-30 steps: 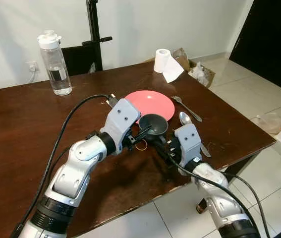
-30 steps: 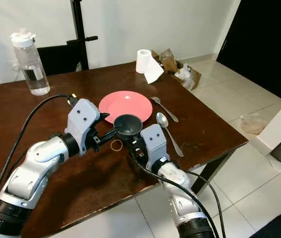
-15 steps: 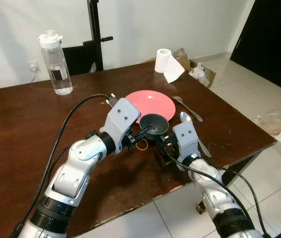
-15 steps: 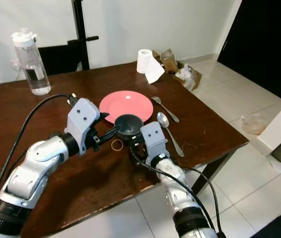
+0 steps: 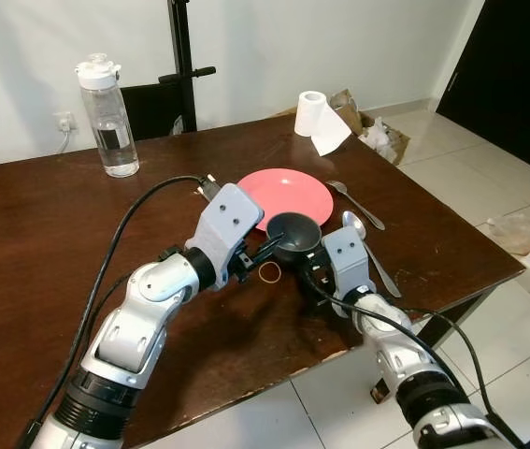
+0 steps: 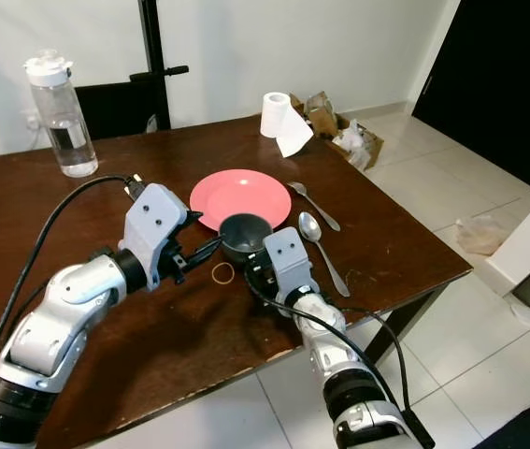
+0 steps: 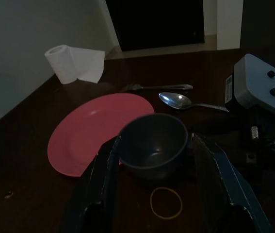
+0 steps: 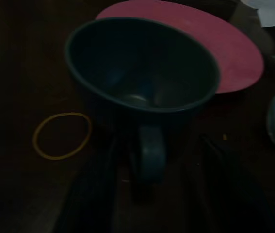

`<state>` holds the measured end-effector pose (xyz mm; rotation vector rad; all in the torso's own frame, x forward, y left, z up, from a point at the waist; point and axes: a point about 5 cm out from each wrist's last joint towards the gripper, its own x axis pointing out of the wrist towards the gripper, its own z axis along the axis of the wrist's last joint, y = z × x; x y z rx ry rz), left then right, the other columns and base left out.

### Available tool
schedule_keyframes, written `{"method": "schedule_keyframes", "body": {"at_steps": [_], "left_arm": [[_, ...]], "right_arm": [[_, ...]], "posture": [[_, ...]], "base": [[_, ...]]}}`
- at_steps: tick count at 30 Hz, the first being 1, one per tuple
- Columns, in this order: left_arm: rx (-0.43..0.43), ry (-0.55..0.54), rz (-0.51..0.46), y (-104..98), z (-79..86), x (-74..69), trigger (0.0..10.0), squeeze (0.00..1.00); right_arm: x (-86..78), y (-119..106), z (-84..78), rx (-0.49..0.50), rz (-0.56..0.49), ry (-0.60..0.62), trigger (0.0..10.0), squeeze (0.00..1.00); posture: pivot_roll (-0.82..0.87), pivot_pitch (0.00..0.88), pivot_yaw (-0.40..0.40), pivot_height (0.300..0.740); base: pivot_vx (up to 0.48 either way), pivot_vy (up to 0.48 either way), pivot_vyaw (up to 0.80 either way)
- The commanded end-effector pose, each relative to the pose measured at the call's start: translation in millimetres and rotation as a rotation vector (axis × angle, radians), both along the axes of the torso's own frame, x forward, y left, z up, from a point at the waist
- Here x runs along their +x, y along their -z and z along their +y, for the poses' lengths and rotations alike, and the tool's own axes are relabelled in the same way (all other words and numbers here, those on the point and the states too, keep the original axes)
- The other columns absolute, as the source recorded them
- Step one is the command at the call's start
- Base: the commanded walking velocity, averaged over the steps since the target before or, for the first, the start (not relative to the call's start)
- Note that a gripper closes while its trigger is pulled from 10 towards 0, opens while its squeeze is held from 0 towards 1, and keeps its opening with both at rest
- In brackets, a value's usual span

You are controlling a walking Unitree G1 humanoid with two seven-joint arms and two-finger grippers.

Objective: Setting the table

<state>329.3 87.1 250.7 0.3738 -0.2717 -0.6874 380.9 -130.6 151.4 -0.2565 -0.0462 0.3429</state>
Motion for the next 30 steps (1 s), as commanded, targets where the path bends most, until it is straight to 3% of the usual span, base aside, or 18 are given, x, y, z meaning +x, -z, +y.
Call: {"method": "schedule_keyframes", "body": {"at_steps": [1, 22, 30], "left_arm": [[0.003, -0.014, -0.003, 0, 1.5, -1.1, 10.0, 0.00], [-0.002, -0.021, -0.003, 0, 0.4, -0.1, 10.0, 0.00], [0.005, -0.042, -0.001, 1, 6.4, -2.1, 10.0, 0.00]], "right_arm": [[-0.6, 2, 4.4, 0.019, 0.005, -0.022, 0.0, 0.00], [4.9, -2, 2.8, 0.069, -0.017, -0.006, 0.0, 0.00], [-4.0, -27, 0.3, 0.170, -0.164, -0.031, 0.0, 0.00]], "posture": [[0.08, 0.155, 0.035, 0.740], [0.07, 0.137, 0.036, 0.740], [0.10, 0.129, 0.051, 0.740]], "base": [[0.000, 0.000, 0.00], [0.000, 0.000, 0.00], [0.000, 0.000, 0.00]]}}
